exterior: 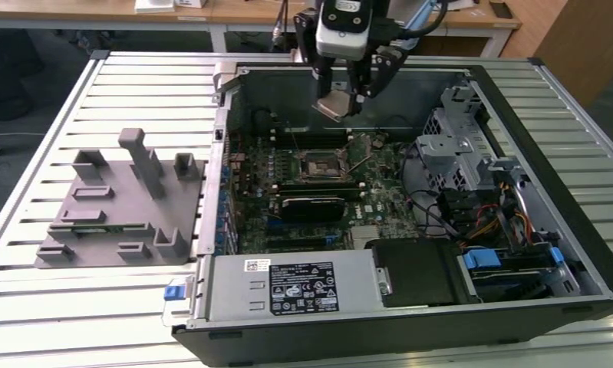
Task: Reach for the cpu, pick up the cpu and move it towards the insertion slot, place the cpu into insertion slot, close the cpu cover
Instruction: 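Place the cpu into insertion slot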
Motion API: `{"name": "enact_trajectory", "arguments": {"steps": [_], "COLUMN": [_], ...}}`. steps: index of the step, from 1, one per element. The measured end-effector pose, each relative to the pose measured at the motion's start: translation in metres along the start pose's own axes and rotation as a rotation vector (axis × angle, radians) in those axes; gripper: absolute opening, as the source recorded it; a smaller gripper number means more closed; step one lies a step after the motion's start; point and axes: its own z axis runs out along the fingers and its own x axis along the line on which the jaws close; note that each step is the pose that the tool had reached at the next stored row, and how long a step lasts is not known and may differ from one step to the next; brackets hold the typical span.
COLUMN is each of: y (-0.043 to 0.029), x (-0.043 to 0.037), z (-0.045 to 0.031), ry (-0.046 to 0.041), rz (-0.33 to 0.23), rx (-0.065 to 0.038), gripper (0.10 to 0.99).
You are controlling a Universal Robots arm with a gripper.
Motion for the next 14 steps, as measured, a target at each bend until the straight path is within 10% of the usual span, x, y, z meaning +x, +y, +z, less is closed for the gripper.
{"name": "enact_trajectory", "arguments": {"steps": [14], "y": [0.0005], "x": [0.0006], "z": [0.0017], "ry": [-0.0083], "rz": [0.215], "rx": [0.001], "gripper": [0.529]}}
